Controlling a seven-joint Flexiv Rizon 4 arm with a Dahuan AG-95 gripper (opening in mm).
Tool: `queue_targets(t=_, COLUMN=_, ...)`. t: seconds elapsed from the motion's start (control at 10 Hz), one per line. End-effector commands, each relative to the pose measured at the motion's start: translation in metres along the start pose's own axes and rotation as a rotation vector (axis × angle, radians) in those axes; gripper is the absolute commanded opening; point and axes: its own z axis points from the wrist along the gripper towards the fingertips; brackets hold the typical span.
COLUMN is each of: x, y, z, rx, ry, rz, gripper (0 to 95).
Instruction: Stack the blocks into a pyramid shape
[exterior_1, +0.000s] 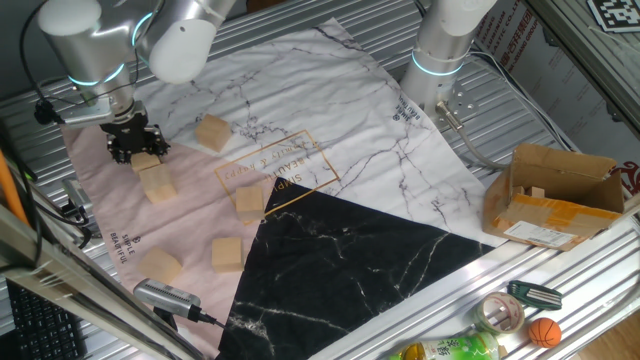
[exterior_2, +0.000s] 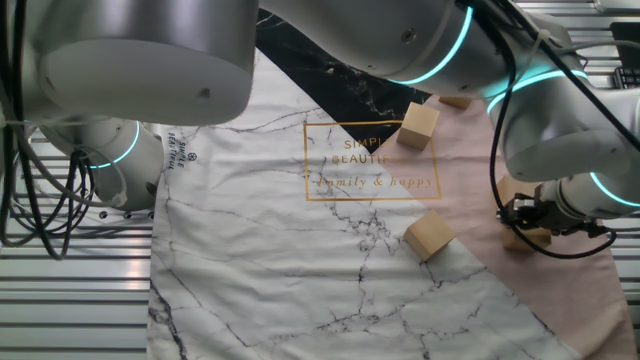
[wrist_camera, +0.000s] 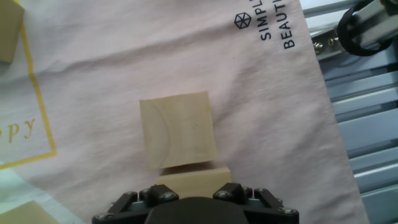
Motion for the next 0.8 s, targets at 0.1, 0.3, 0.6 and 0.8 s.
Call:
queue_targets(t=0.1, x=0.0002, y=0.0021, z=-0.0009, rx=0.000, ry=0.005, rz=0.005, gripper=0.0)
queue_targets(t=0.3, x=0.0003, y=0.0027, z=-0.0010, rx=-0.001, ry=0.009, rz=0.007, gripper=0.0)
queue_targets(t=0.6, x=0.0004, y=0.0060, z=-0.0007, rx=-0.004, ry=0.009, rz=0.009, gripper=0.0)
queue_targets(t=0.8, x=0.0000, y=0.0067, z=-0.0004, rx=-0.005, ry=0.008, rz=0.006, gripper=0.0)
